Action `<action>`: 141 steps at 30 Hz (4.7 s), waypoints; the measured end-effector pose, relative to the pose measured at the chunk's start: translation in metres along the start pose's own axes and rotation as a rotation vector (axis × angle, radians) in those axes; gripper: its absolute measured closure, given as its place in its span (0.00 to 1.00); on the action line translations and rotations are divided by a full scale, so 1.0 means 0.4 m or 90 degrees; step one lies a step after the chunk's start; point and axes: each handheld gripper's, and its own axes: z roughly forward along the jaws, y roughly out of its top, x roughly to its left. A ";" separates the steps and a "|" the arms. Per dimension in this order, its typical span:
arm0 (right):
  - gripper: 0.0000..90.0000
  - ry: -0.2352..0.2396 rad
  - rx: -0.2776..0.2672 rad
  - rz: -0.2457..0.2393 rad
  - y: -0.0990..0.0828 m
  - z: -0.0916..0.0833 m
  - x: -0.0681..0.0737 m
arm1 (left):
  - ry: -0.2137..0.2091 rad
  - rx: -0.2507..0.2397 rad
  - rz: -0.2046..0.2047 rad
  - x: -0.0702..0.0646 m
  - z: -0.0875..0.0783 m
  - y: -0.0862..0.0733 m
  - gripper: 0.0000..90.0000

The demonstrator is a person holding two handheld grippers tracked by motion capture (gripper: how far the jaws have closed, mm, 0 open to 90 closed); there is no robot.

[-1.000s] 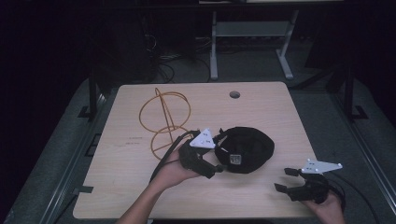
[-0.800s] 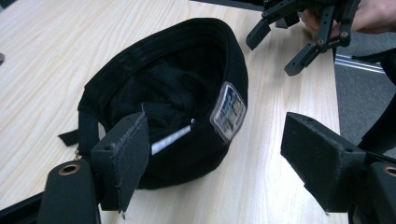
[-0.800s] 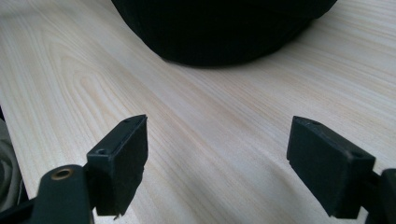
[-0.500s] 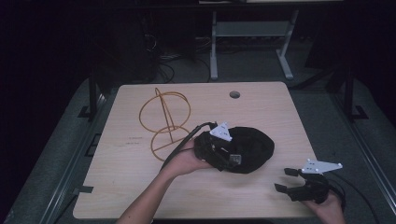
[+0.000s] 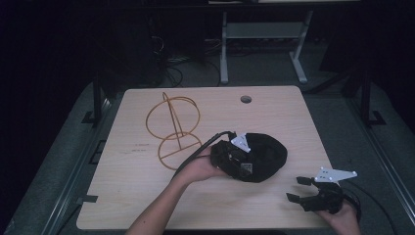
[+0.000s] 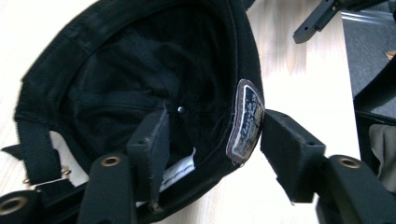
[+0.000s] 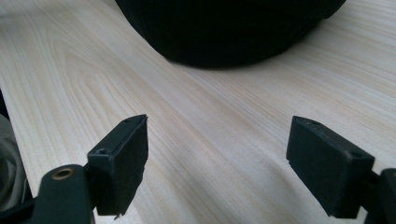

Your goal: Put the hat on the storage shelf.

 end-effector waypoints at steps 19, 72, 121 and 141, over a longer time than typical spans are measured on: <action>0.21 -0.011 -0.017 0.006 0.003 -0.005 0.006 | -0.056 0.000 0.040 -0.021 0.023 0.028 0.87; 0.54 0.040 -0.259 -0.031 0.085 -0.031 0.083 | -0.148 -0.168 0.061 -0.098 -0.095 0.192 0.89; 0.98 0.022 -0.300 -0.082 0.182 -0.106 0.098 | 0.047 -0.156 0.020 -0.107 -0.222 -0.001 0.46; 0.98 0.034 -0.282 -0.108 0.302 -0.117 0.099 | 0.101 -0.153 -0.025 -0.120 -0.213 -0.185 0.42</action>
